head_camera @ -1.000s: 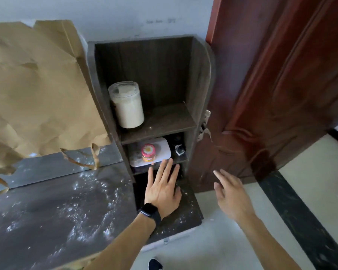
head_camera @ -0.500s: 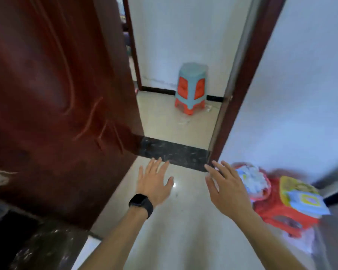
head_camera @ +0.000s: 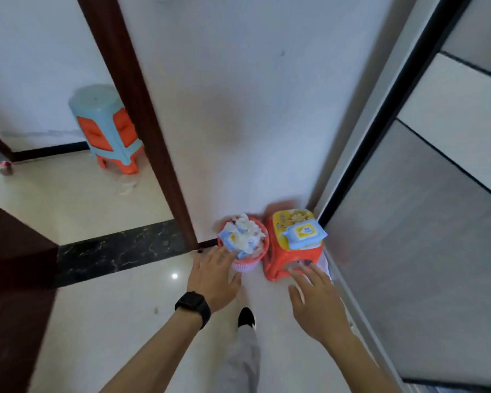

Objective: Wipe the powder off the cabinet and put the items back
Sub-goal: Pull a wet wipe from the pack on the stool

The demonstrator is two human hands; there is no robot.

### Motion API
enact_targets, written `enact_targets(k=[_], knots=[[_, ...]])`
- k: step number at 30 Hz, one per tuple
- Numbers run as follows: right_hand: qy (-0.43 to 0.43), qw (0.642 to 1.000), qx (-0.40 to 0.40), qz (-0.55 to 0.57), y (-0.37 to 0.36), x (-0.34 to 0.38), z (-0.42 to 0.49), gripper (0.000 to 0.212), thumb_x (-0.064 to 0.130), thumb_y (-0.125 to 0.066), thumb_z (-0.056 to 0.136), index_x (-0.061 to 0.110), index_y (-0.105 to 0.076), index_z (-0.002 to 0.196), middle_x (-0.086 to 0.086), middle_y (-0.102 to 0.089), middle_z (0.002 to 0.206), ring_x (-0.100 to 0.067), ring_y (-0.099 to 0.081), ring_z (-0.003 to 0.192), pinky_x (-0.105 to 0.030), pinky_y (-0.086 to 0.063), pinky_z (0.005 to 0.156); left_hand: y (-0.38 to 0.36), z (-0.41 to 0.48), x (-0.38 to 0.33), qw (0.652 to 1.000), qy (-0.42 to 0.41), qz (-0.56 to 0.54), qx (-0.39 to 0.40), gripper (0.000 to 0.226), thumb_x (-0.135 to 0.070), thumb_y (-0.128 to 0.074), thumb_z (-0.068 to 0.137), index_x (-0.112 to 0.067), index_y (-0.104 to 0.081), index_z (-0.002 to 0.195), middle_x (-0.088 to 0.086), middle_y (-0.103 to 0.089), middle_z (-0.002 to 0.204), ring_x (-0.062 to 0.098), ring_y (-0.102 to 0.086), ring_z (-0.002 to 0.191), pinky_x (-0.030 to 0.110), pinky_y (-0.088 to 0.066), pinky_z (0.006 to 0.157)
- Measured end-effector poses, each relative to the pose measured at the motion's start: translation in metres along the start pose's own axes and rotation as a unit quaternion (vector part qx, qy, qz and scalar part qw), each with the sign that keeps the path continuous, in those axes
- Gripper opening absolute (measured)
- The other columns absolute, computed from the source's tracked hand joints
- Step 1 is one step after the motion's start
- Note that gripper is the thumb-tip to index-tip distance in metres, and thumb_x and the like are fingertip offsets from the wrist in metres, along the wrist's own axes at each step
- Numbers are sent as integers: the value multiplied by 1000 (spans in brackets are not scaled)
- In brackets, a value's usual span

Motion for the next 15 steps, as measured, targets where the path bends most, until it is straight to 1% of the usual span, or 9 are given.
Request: enact_targets(k=[2,5,7,9,11,13,15], knots=[[-26,999,34,-27,-11,-32,24,34,18,-76,82,16,-73,117,-8,-69,124,-33,-61,123,-45,-51,99,-24,42,-17,999,-21,10,42,59,-47,-44,89,-33,-37,145,-7,-38,153,16,-28,143,42,-19,118],[-62,992,86,-65,-30,-77,64,37,19,-81,78,16,-75,114,-8,-72,119,-33,-65,118,-46,-53,95,-64,108,-38,995,-32,-2,99,62,-45,-44,91,-32,-29,150,-4,-30,158,19,-22,147,43,-15,120],[-83,986,120,-76,-40,-104,89,39,21,-86,72,16,-77,110,-9,-74,114,-32,-68,112,-45,-56,91,-87,149,-53,990,-36,-5,136,61,-44,-44,93,-30,-29,150,-5,-25,160,19,-20,148,43,-14,120],[-93,981,150,-86,-48,-128,111,44,24,-93,61,18,-79,102,-6,-77,106,-29,-73,103,-40,-60,81,-106,187,-69,985,-47,15,164,59,-47,-44,91,-29,-34,147,-6,-27,159,18,-23,146,45,-16,119],[-94,978,163,-85,-58,-153,137,48,25,-96,51,20,-81,96,-4,-78,99,-26,-75,94,-37,-62,72,-128,224,-84,978,-61,42,194,59,-49,-43,89,-29,-37,144,-5,-31,157,18,-24,145,47,-16,118],[-106,975,180,-76,-71,-179,159,50,24,-97,48,18,-81,94,-5,-78,97,-26,-75,91,-38,-62,69,-154,256,-94,969,-63,52,235,60,-47,-44,88,-27,-36,144,-2,-33,156,20,-22,146,47,-16,117],[-119,967,214,-75,-91,-208,175,50,23,-98,47,17,-81,94,-7,-78,96,-26,-75,91,-37,-61,71,-182,282,-102,959,-68,68,267,58,-45,-44,88,-26,-38,143,0,-36,153,23,-26,144,48,-18,116]])
Point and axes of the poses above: each hand's wrist, its own z-axis towards the middle knuckle, its own y-axis out of the back of the hand, x = y × z, the point moved 5 cm from there along z, towards the middle knuckle
